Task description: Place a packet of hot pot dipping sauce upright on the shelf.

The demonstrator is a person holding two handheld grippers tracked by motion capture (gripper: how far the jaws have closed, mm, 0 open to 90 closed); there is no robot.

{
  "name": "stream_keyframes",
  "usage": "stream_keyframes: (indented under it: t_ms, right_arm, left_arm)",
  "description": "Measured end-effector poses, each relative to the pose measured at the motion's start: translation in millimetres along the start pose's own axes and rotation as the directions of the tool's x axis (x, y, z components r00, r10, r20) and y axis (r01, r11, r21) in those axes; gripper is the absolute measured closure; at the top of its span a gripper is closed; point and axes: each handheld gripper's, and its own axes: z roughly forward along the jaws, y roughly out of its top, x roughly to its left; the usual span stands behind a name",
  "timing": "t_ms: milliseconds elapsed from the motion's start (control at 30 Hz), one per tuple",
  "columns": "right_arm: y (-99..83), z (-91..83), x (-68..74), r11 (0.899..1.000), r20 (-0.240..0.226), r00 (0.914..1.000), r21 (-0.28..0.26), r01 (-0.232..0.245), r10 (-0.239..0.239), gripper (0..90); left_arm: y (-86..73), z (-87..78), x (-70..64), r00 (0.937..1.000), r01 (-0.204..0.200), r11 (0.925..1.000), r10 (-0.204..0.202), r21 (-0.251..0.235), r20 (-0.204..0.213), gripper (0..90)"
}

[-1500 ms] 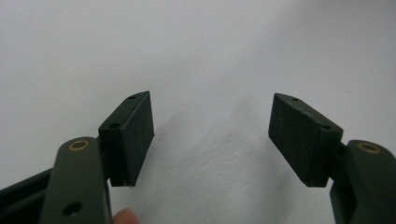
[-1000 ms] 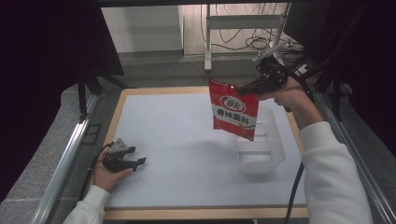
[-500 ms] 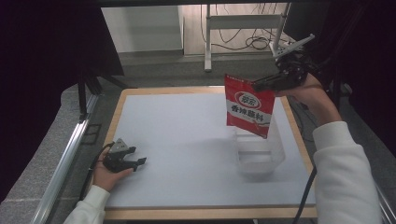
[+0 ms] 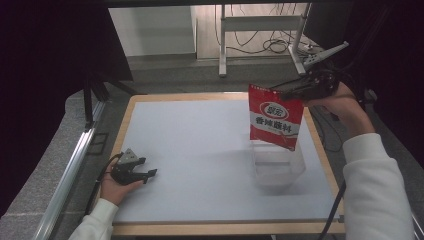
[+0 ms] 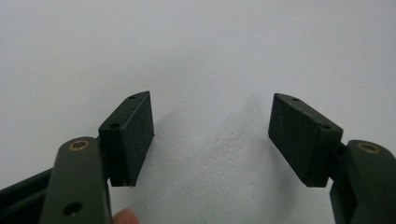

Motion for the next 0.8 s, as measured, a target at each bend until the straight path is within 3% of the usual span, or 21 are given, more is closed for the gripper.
stream_keyframes:
  t_ms: [433,800]
  right_arm:
    - [-14.5,-9.9,-11.1,1.000,0.007,0.9998,-0.007,-0.020,0.020,89.1]
    - [-24.8,0.6,-19.0,0.998,0.019,0.9997,-0.058,-0.012,0.013,89.1]
  left_arm:
    - [-0.2,1.7,-0.7,1.0000,-0.002,1.0000,0.002,0.005,-0.001,30.4]
    - [0.0,2.3,-1.2,1.0000,-0.003,1.0000,0.003,0.007,-0.002,30.3]
